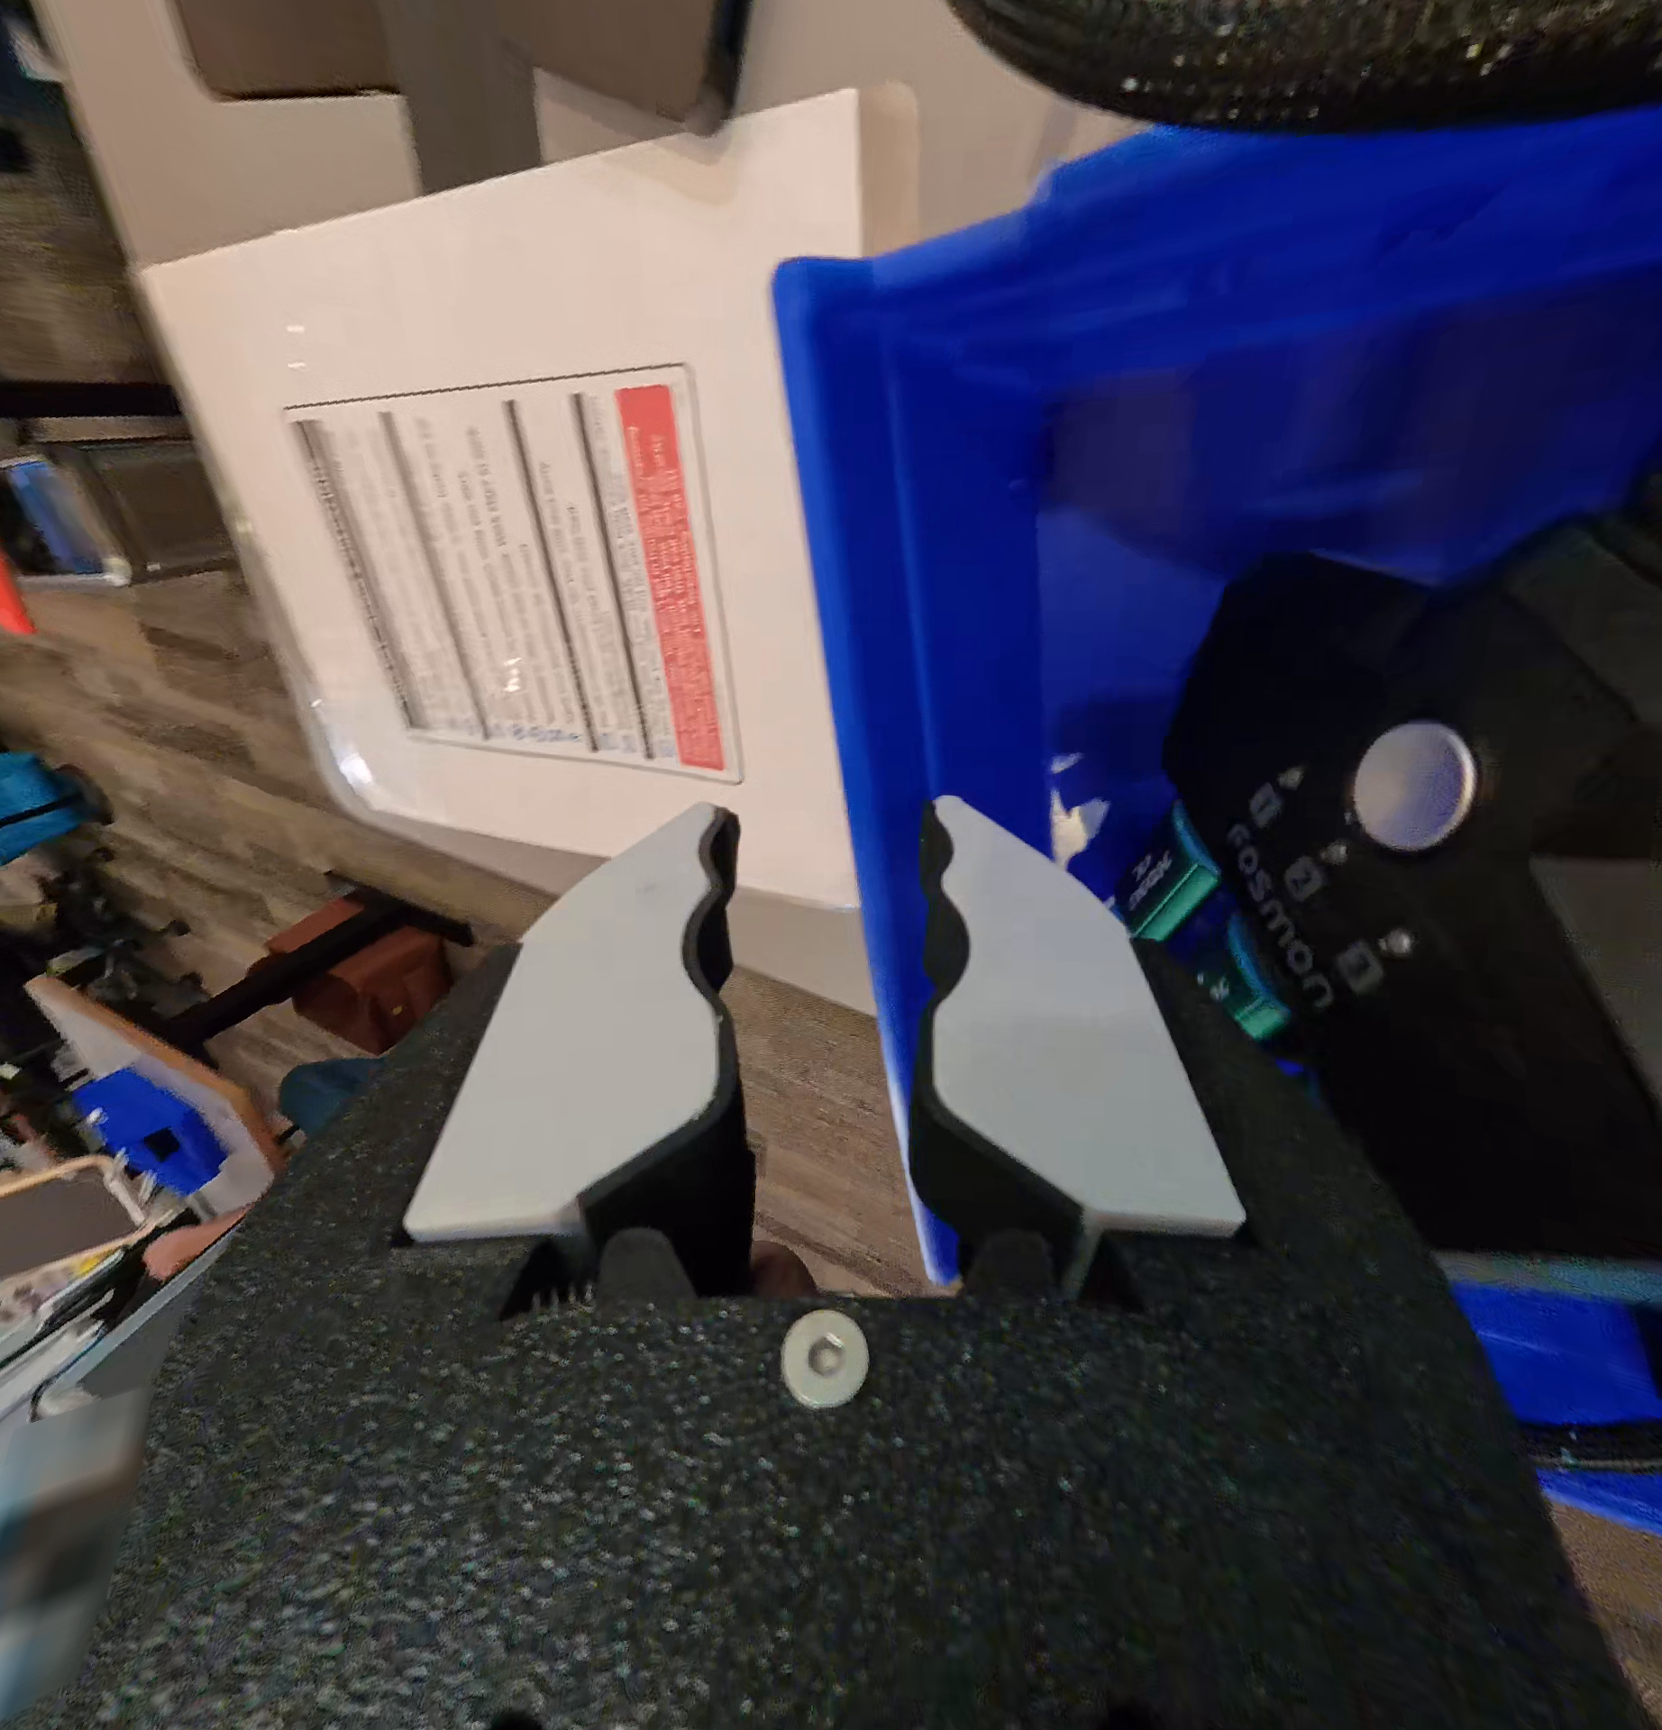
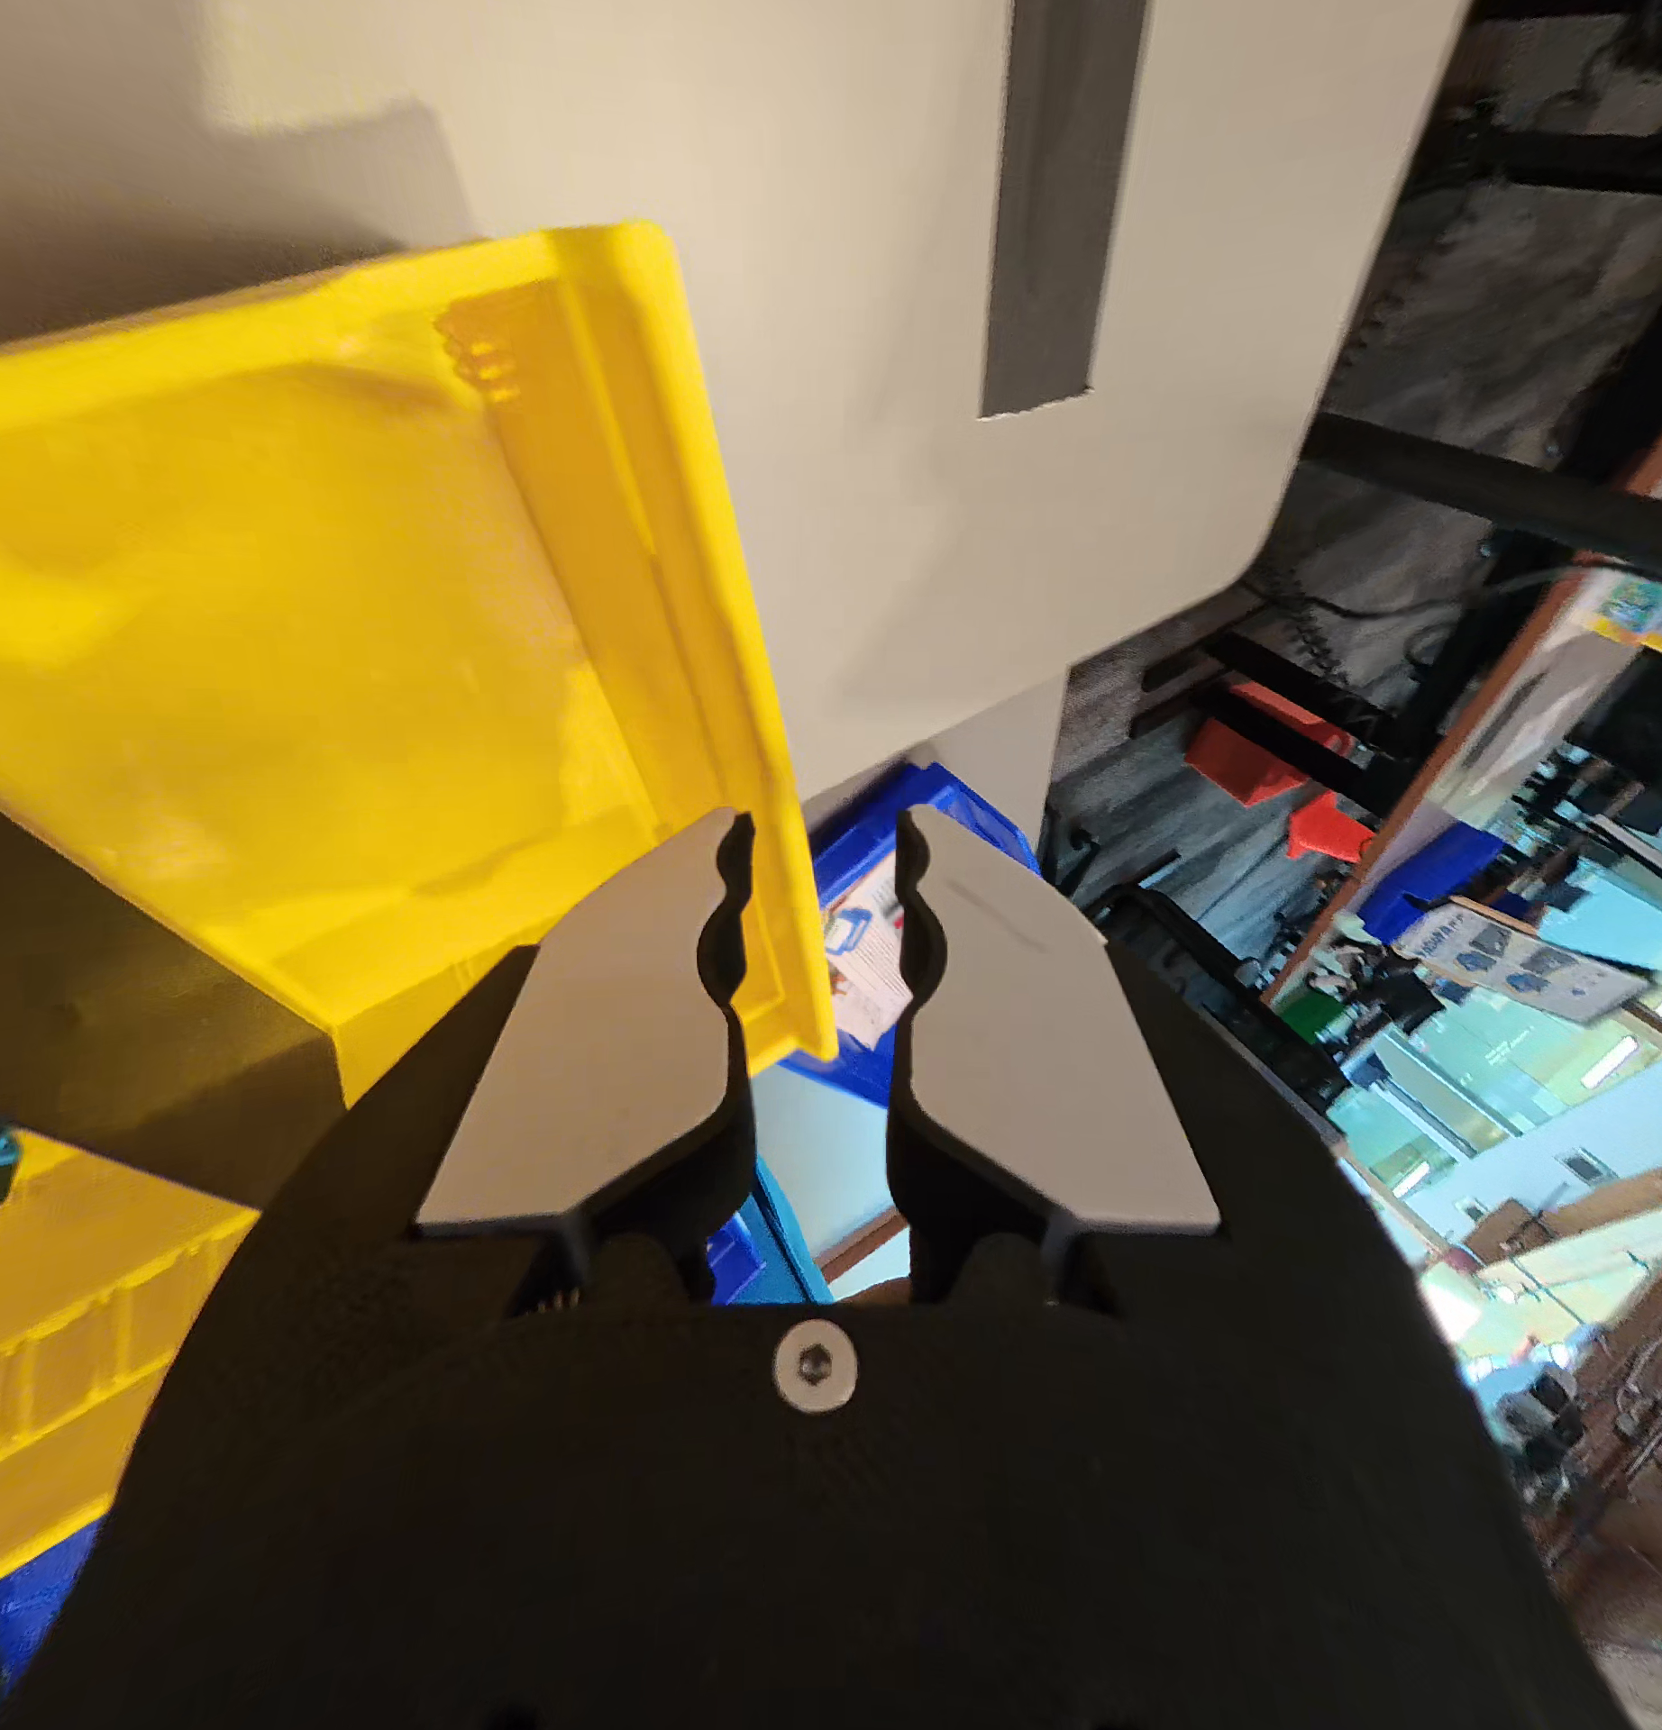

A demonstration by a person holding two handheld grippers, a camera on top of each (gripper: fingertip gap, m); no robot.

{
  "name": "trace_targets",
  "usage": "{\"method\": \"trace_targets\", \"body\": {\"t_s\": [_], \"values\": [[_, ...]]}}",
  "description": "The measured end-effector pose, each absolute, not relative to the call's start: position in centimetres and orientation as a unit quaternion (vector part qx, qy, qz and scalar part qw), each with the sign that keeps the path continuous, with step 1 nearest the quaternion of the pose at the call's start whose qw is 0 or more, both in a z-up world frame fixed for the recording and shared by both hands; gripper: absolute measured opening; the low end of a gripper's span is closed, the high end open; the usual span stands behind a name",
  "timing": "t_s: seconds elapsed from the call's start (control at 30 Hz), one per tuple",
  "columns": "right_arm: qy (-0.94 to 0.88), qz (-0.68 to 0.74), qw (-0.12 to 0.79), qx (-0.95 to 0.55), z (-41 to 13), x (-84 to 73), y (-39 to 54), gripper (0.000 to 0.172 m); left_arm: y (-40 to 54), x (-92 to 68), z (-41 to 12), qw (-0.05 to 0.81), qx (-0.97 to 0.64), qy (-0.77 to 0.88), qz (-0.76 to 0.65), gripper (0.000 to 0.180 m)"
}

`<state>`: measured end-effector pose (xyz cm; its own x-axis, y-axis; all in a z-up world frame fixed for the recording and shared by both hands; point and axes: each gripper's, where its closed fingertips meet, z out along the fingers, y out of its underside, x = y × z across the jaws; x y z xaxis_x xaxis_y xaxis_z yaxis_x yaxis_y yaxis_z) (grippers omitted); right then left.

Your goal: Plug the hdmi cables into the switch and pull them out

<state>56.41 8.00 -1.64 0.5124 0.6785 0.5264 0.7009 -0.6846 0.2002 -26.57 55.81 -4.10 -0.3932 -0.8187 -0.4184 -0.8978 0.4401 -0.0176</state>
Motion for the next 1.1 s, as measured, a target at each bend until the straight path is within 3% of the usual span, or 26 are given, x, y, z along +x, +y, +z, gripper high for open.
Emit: {"method": "trace_targets", "body": {"t_s": [0.2,0.37,0.57,0.8,0.97,1.1], "values": [[-0.334,-0.334,0.122,-0.873,3.9,52.3,6.7,0.029,55.7,-27.5,2.9,0.321,-0.538,0.766,0.139,0.039],[-0.312,-0.297,0.185,-0.883,2.5,41.6,5.4,0.029,50.6,-27.5,6.5,0.383,-0.558,0.732,0.082,0.043],[-0.311,-0.185,0.253,-0.897,-4.1,26.6,4.4,0.028,42.7,-28.1,4.5,0.326,-0.575,0.750,0.039,0.050],[-0.258,-0.171,0.321,-0.895,-11.2,22.3,4.5,0.029,41.0,-31.9,1.7,0.354,-0.603,0.696,0.161,0.054],[-0.214,-0.167,0.383,-0.883,-11.9,22.0,5.3,0.009,43.5,-31.0,1.4,0.405,-0.591,0.666,0.204,0.061],[-0.203,-0.153,0.404,-0.879,-11.7,22.0,5.3,0.007,45.8,-30.2,0.6,0.359,-0.558,0.696,0.273,0.060]]}}
